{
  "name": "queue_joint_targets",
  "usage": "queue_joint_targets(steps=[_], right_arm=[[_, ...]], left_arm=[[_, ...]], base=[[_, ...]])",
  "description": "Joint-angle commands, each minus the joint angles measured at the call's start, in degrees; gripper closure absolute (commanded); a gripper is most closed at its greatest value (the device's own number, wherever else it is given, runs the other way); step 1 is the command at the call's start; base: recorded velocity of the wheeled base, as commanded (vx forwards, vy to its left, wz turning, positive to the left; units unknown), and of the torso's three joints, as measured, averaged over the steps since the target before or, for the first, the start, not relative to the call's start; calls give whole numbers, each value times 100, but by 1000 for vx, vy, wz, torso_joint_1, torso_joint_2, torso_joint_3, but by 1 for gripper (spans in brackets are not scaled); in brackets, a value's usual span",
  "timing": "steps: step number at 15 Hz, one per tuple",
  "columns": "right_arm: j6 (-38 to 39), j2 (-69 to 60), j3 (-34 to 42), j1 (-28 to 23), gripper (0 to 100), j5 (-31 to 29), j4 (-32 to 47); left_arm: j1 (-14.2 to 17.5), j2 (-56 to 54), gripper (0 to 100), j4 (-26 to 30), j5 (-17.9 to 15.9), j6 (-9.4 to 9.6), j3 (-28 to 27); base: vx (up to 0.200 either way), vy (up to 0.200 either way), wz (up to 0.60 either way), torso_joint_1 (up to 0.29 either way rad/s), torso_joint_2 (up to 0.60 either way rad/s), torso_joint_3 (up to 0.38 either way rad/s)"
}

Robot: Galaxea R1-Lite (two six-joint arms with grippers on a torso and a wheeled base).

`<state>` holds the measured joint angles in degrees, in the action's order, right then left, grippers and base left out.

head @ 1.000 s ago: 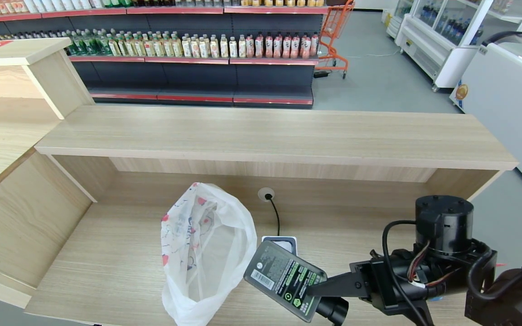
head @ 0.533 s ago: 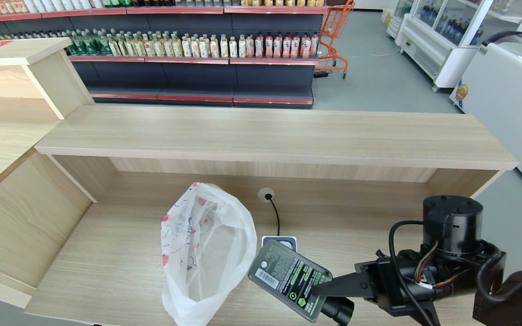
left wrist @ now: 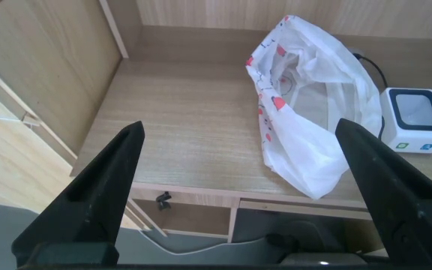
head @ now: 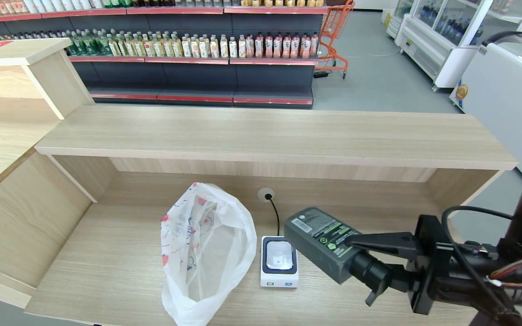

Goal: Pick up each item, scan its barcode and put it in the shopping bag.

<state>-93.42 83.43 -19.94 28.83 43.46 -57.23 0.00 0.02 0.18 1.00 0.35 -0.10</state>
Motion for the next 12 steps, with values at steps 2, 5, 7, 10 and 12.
queue_joint_targets(steps=[2, 5, 7, 10, 12], right_arm=[[2240, -1101, 87, -396, 100, -321, 336], [4771, -1576, -18, -932, 100, -1375, 846], [6951, -1549, 34, -1248, 100, -1586, 1180], [8603, -1444, 404, -1204, 100, -1771, 1575], [9851, -1286, 439, -1002, 100, -1780, 1909]], left_arm=[[0, -2, 0, -1, -3, 0, 1], [0, -2, 0, -1, 6, 0, 1], [0, -2, 0, -1, 6, 0, 1], [0, -2, 0, -1, 6, 0, 10], [0, -2, 0, -1, 6, 0, 1]], base=[[0, 0, 0, 0, 0, 0], [0, 0, 0, 0, 0, 0], [0, 0, 0, 0, 0, 0], [0, 0, 0, 0, 0, 0], [0, 0, 0, 0, 0, 0]])
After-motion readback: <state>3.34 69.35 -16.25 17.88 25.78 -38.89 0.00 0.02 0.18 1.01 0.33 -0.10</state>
